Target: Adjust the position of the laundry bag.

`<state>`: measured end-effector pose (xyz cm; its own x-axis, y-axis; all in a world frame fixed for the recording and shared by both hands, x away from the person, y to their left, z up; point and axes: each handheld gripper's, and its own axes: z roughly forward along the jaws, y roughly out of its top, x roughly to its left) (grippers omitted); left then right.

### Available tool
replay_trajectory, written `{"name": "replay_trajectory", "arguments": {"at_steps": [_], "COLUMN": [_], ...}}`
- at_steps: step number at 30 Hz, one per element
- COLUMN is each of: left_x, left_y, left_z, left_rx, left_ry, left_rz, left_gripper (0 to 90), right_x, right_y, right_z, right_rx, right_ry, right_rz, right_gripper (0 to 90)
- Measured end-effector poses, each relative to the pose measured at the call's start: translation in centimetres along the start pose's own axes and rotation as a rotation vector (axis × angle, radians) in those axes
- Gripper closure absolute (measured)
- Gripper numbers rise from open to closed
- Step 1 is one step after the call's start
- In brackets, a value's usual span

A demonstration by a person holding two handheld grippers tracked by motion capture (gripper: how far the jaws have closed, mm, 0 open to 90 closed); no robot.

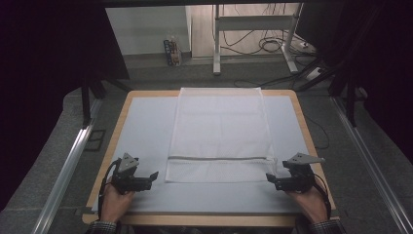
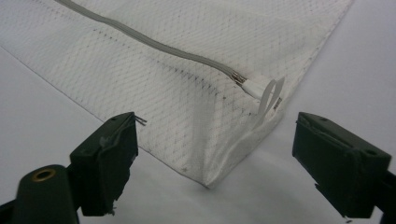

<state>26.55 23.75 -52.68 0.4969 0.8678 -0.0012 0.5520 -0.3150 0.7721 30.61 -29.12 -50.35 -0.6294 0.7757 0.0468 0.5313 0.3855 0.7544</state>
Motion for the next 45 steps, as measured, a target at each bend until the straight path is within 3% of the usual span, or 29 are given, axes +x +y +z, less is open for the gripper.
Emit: {"name": "replay_trajectory", "arguments": {"at_steps": [5,16,19,27,33,39,45], "left_x": [-0.4,-0.2,-0.3,-0.3,-0.4,-0.8,-1.3], "left_y": [0.2,0.1,0.0,-0.1,0.1,0.7,1.1], "left_z": [0.1,0.2,0.3,0.4,0.5,0.7,1.2], "left_rx": [0.042,0.067,0.046,0.01,0.035,0.041,0.039], "left_ry": [0.004,0.013,0.033,0.011,-0.014,-0.014,0.02], "left_rz": [0.011,-0.011,0.007,0.012,-0.007,0.029,0.063], "left_gripper": [6.1,2.7,2.9,3.2,4.1,4.9,5.0], "right_x": [0.1,0.2,0.3,0.3,0.4,0.7,0.8], "right_y": [0.1,0.2,0.2,0.2,0.3,0.6,1.0], "right_z": [-0.1,0.2,0.3,0.4,0.4,0.4,0.6], "right_rx": [-0.009,0.009,0.013,0.007,0.004,-0.005,-0.011], "right_ry": [0.026,0.017,0.014,0.009,0.006,0.002,-0.01], "right_rz": [0.032,0.003,-0.007,-0.014,-0.013,-0.031,-0.062], "right_gripper": [13.9,13.0,12.2,10.8,10.8,11.4,10.6]}}
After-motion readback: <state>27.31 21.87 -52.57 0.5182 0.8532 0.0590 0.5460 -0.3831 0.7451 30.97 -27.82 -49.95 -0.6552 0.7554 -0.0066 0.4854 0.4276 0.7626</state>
